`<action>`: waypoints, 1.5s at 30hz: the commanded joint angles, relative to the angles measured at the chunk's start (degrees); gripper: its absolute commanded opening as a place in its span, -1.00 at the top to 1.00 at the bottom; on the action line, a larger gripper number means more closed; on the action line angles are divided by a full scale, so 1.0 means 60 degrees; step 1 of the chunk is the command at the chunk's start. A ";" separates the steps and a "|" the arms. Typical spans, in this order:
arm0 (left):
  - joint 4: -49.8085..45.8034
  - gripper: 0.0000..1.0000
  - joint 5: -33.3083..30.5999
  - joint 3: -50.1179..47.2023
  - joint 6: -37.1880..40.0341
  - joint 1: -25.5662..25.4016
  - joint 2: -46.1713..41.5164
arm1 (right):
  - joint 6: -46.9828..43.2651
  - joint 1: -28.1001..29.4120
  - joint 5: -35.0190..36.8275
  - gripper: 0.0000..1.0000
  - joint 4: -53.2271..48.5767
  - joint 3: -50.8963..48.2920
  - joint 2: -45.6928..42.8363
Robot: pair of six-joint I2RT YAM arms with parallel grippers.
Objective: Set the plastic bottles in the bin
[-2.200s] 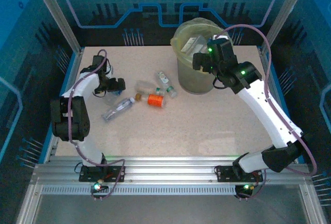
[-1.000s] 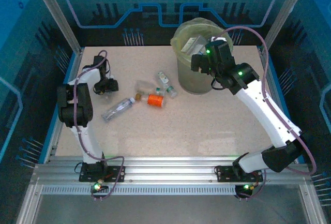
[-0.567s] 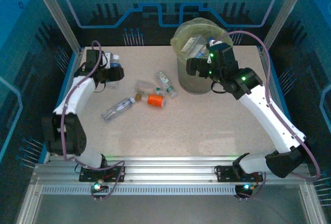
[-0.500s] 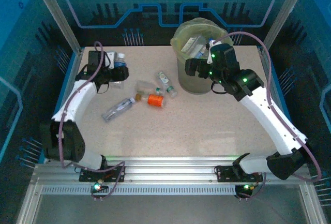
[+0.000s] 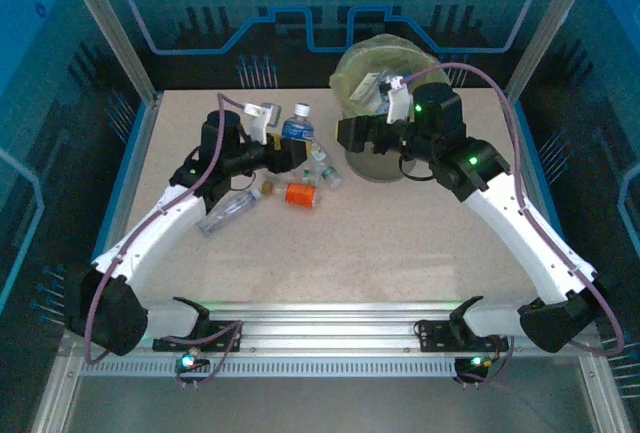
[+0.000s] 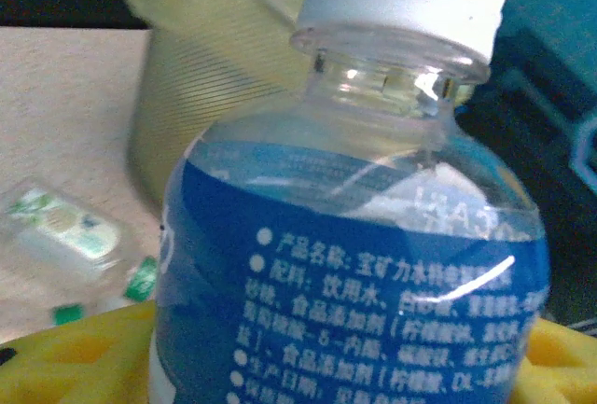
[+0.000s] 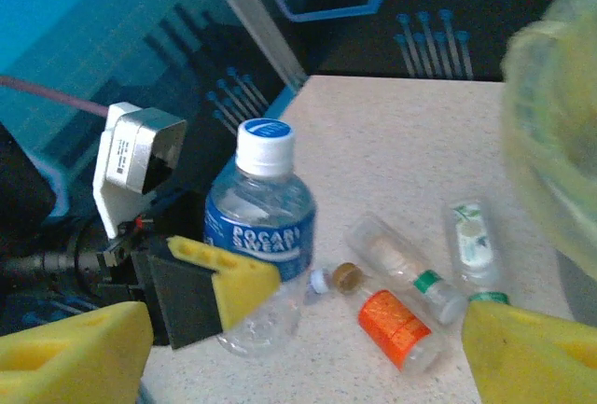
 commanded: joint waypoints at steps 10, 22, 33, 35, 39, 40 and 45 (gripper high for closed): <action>0.0877 -0.30 0.0753 0.0084 -0.0178 -0.1306 -0.0160 | -0.0456 0.0696 -0.1384 -0.54 0.0148 0.1346 0.1451; 0.0836 -0.32 0.0588 0.0000 -0.0145 -0.1561 -0.0404 | -0.0457 0.0831 -0.0985 0.13 -0.0075 0.1783 0.1976; 0.0696 -0.98 0.0105 -0.0032 -0.0542 -0.1544 -0.0702 | -0.0643 0.0677 0.0401 0.86 -0.0538 0.1987 0.1574; 0.0666 -0.98 -0.0208 -0.0126 -0.0609 -0.1544 -0.0916 | -0.0737 0.0477 0.0717 0.87 -0.0838 0.2383 0.1563; 0.0753 -0.98 -0.0861 -0.0511 -0.0690 -0.1540 -0.1488 | -0.0834 -0.0006 0.1420 0.90 -0.1136 0.3149 0.1545; 0.0775 -0.98 -0.1027 -0.0619 -0.0682 -0.1542 -0.1646 | -0.0892 -0.0152 0.1586 0.90 -0.1205 0.3372 0.1562; 0.0492 -0.98 -0.2007 -0.1020 -0.0604 -0.1544 -0.2258 | -0.1835 -0.0591 0.2591 0.91 -0.1774 0.4924 0.2021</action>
